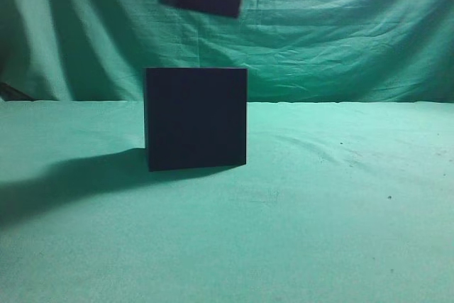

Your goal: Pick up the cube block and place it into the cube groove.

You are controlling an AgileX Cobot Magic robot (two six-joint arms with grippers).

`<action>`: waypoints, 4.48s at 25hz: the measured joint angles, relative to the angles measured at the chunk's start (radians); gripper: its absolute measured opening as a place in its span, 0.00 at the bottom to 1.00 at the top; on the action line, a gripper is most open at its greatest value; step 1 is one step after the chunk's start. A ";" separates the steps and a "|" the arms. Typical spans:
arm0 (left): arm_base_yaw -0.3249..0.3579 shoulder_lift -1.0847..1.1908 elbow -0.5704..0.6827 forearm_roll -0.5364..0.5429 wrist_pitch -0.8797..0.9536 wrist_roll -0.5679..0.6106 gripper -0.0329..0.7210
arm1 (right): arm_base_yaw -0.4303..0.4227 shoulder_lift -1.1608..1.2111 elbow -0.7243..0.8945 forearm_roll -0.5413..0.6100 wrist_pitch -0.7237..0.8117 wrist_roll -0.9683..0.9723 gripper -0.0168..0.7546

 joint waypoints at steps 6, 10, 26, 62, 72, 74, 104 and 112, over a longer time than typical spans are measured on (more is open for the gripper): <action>0.000 0.000 0.000 0.000 0.000 0.000 0.04 | 0.017 0.084 -0.007 -0.006 -0.052 0.000 0.58; 0.000 0.000 0.000 0.000 0.000 0.000 0.04 | 0.017 0.113 -0.008 -0.007 -0.056 0.000 0.58; 0.000 0.000 0.000 0.000 0.000 0.000 0.04 | 0.019 0.127 -0.020 -0.040 0.023 0.078 0.58; 0.000 0.000 0.000 0.000 0.000 0.000 0.04 | 0.023 -0.194 -0.275 -0.045 0.245 0.022 0.02; 0.000 0.000 0.000 0.000 0.000 0.000 0.04 | 0.023 -0.724 0.179 -0.070 0.262 0.019 0.02; 0.000 0.000 0.000 0.000 0.000 0.000 0.04 | 0.023 -0.829 0.284 -0.074 0.259 0.019 0.02; 0.000 0.000 0.000 0.000 0.000 0.000 0.04 | -0.383 -1.665 1.249 -0.104 -0.517 -0.176 0.02; 0.000 0.000 0.000 0.000 0.000 0.000 0.04 | -0.661 -1.756 1.517 -0.022 -0.626 -0.176 0.02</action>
